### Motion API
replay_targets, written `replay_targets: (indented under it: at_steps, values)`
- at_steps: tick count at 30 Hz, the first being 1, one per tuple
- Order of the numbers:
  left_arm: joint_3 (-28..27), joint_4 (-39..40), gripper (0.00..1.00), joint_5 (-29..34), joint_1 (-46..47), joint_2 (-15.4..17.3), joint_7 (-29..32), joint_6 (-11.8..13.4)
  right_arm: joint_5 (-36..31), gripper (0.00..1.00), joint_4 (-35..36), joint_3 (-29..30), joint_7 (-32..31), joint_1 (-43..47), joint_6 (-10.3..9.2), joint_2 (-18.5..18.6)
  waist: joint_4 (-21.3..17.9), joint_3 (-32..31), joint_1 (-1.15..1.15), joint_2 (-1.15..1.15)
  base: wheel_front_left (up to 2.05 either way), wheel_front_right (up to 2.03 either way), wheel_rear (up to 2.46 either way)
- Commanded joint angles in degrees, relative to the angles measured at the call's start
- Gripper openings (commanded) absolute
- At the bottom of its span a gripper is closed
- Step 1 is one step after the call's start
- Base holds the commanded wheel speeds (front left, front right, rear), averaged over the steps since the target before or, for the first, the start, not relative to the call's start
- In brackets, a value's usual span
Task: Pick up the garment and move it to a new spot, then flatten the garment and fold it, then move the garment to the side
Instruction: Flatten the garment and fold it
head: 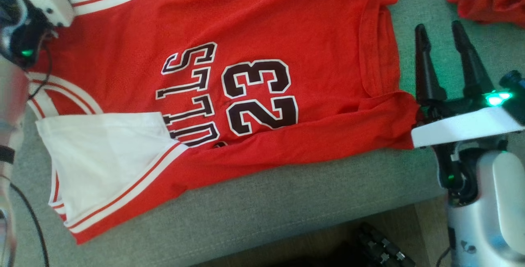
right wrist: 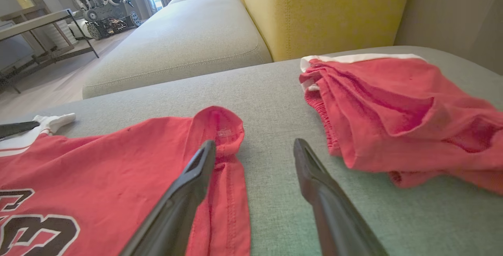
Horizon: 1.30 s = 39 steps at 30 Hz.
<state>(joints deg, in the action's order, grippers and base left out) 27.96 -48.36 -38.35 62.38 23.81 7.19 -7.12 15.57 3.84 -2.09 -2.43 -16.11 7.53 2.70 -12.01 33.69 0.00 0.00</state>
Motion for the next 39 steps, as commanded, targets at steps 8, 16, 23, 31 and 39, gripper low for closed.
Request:
replay_targets:
  at_steps: [8, 16, 23, 31, 39]
  values:
    - [2.31, 3.17, 0.0, -1.65, 0.55, 1.31, -5.79, -0.35, -1.61, 1.0, -0.28, 1.01, -2.72, -4.35, -0.04, 0.61, 3.21, -0.94, 0.0, 0.0, 0.0, 0.0, 0.0]
    - [5.97, 4.67, 0.0, -2.9, 2.13, -2.52, -10.14, -0.36, 0.18, 1.0, -7.14, 0.42, -11.21, -13.48, -0.04, 6.13, 8.54, -1.09, 0.0, 0.0, 0.0, 0.0, 0.0]
    - [8.56, 4.52, 0.0, -4.47, 2.53, -3.72, -12.41, -0.36, 3.77, 1.0, -11.37, 1.35, -23.3, -16.27, -0.04, 8.26, 10.34, -1.46, 0.0, 0.0, 0.0, 0.0, 0.0]
    - [9.88, 3.96, 0.0, -6.37, 2.96, -3.9, -15.38, -0.36, 7.57, 0.0, -10.47, 2.88, -28.55, -17.77, -0.04, 9.46, 11.46, -2.04, 0.0, 0.0, 0.0, 0.0, 0.0]
    - [8.33, 4.39, 0.0, -5.68, 4.61, -3.57, -20.85, -0.09, 8.29, 0.0, -8.33, 0.85, -22.13, -21.69, -0.04, 12.85, 12.53, -3.61, 0.0, 0.0, 0.0, 0.0, 0.0]
